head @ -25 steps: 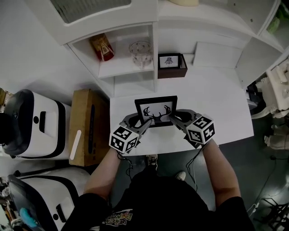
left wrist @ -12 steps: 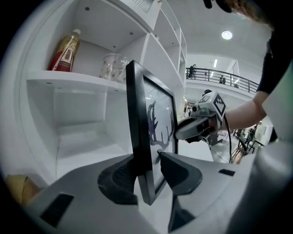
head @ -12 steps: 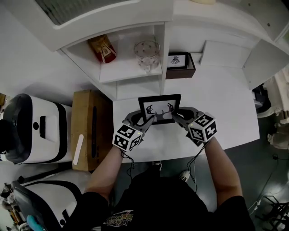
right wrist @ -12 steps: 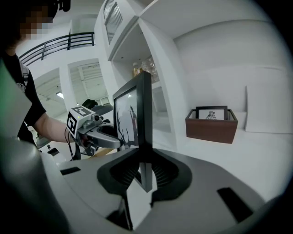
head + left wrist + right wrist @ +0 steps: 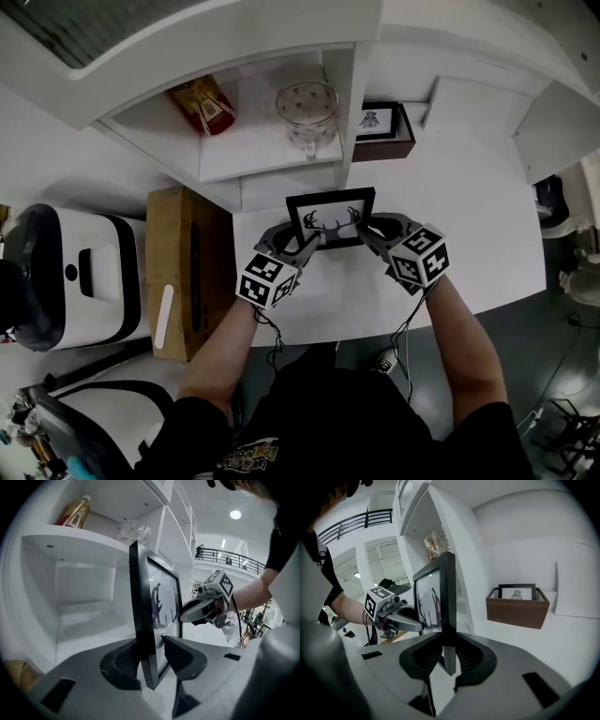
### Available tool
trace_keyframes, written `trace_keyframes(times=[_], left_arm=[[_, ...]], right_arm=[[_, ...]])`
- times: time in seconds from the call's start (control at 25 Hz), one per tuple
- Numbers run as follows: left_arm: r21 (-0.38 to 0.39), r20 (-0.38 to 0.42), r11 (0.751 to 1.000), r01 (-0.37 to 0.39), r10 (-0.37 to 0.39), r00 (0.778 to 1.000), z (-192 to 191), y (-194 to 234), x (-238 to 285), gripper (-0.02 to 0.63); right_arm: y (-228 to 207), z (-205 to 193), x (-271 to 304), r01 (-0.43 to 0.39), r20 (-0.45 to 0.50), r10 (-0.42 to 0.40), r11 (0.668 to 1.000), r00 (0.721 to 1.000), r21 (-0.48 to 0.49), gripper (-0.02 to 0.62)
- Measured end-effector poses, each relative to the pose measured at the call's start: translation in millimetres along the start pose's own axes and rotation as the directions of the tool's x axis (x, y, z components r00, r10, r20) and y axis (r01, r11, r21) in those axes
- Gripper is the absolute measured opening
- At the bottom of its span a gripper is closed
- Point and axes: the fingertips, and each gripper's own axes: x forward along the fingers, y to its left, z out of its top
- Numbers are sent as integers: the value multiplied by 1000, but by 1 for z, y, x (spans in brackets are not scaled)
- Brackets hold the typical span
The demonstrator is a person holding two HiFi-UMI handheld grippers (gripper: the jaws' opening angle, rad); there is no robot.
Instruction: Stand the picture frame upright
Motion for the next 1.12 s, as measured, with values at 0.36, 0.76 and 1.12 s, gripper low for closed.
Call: trace_keyframes(times=[0.36,0.76,1.12], left_arm=[[5,-15,1000,1,-1,1000,-7,19,12,155],[34,-27,999,-10,11,1000,-12,32,20,155],[31,-25,999,-23,24,999,-14,40,26,156]], right_arm=[[-13,-3,20,1,-19,-1,1000,1000,15,77],[-22,-6,35,18,-36,-18,1000,999,16,78],[-29,-5,43,37,-46,-37,999,998,8,78]])
